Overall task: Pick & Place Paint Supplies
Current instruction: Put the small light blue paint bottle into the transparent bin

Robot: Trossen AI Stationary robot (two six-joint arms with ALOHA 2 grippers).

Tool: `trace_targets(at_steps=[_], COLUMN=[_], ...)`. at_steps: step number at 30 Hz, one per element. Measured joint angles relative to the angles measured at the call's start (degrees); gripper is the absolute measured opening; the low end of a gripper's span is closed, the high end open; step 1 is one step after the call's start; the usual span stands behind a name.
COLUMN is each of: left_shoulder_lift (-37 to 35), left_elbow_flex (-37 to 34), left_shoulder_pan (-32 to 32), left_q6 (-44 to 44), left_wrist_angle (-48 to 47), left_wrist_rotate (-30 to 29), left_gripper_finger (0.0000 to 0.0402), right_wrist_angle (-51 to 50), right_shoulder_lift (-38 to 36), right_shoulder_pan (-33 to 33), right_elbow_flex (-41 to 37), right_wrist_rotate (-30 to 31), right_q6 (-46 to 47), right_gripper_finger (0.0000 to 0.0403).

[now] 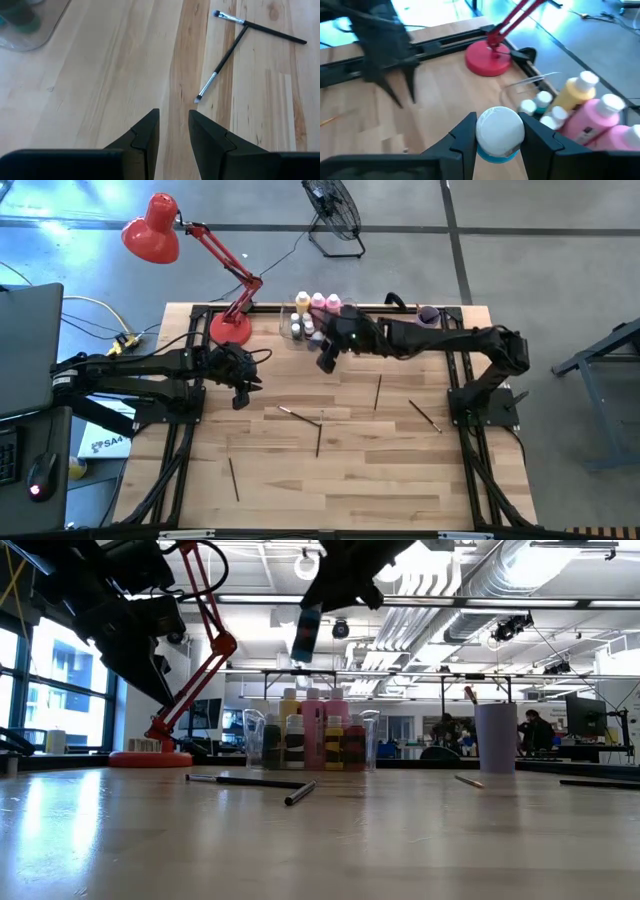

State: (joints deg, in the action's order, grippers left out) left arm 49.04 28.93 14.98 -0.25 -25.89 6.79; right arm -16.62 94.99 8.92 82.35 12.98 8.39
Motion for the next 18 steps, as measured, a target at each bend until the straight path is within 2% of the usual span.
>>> trace_targets(at_steps=[7,18], left_shoulder_lift=[0.0,0.0], left_elbow_flex=[0.0,0.0], left_shoulder_pan=[0.0,0.0], left_q6=[0.0,0.0], left_wrist_angle=[0.5,0.5], left_wrist_rotate=[0.0,0.0], left_gripper_finger=[0.0102,0.0102], right_wrist_angle=[2.1,2.2], right_shoulder_lift=[3.3,4.8], right_shoulder_pan=[4.2,10.6], right_elbow_flex=[0.0,0.0], right_wrist_rotate=[-3.1,-2.4], right_q6=[-2.2,-0.7], right_gripper_finger=[0.0110,0.0115])
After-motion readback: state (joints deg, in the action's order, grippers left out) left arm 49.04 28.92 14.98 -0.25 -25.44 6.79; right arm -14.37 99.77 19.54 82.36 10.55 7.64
